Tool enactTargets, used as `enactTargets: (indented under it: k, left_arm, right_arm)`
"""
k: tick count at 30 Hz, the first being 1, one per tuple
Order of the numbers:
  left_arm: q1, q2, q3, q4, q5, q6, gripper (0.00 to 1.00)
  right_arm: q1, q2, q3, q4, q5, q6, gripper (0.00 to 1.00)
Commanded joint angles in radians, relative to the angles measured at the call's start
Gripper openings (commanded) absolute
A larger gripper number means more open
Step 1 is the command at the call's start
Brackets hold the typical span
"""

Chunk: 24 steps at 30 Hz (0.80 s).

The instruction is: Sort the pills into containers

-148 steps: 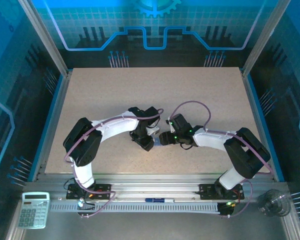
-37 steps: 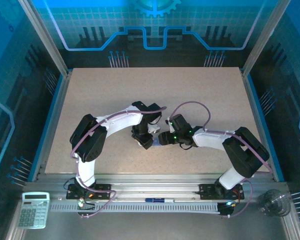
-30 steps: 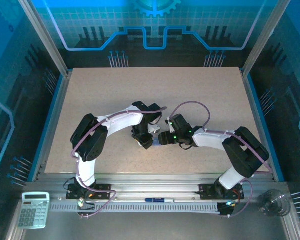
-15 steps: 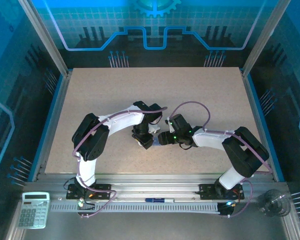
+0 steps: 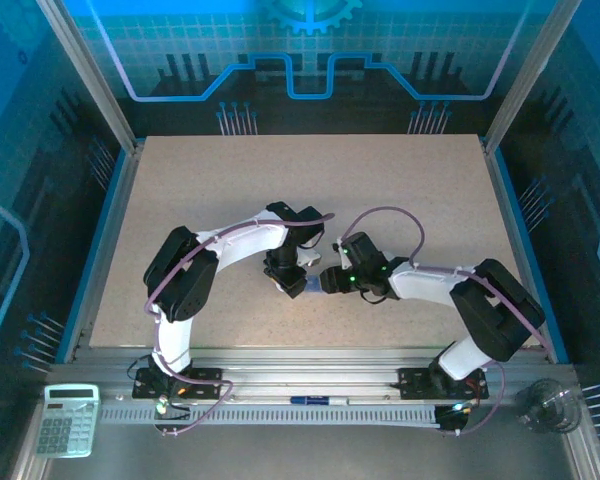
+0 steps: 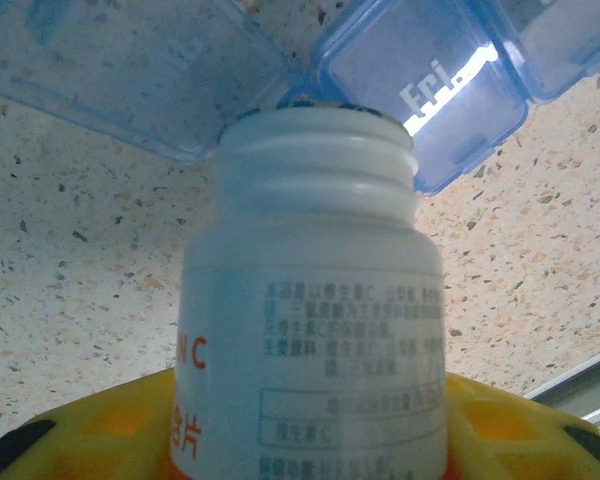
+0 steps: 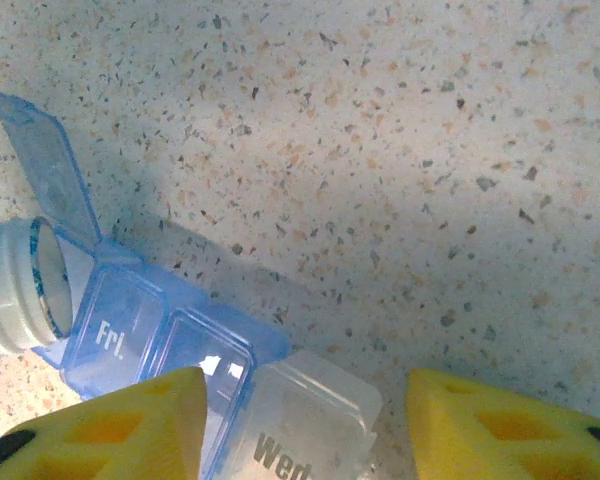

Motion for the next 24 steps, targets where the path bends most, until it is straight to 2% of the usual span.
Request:
enactTargets:
  k: [1, 8, 18, 20, 24]
  left_arm:
    - [0.02, 0.01, 0.008, -0.033, -0.023, 0.013, 0.0]
    - [0.027, 0.006, 0.005, -0.025, -0.018, 0.015, 0.0]
    - [0.035, -0.006, 0.002, -0.022, -0.015, 0.017, 0.0]
    - [0.034, -0.01, 0.002, -0.022, -0.012, 0.017, 0.0]
    - [0.037, -0.02, 0.002, -0.022, -0.007, 0.015, 0.0]
  right_arm:
    - [0.021, -0.011, -0.051, -0.096, 0.007, 0.005, 0.52]
    - [0.044, -0.049, -0.078, -0.109, -0.005, 0.019, 0.49]
    - [0.084, -0.124, -0.095, -0.151, -0.007, 0.029, 0.49]
    - [0.083, -0.141, -0.094, -0.166, 0.019, 0.022, 0.52]
    - [0.068, -0.155, -0.07, -0.197, 0.057, 0.001, 0.65]
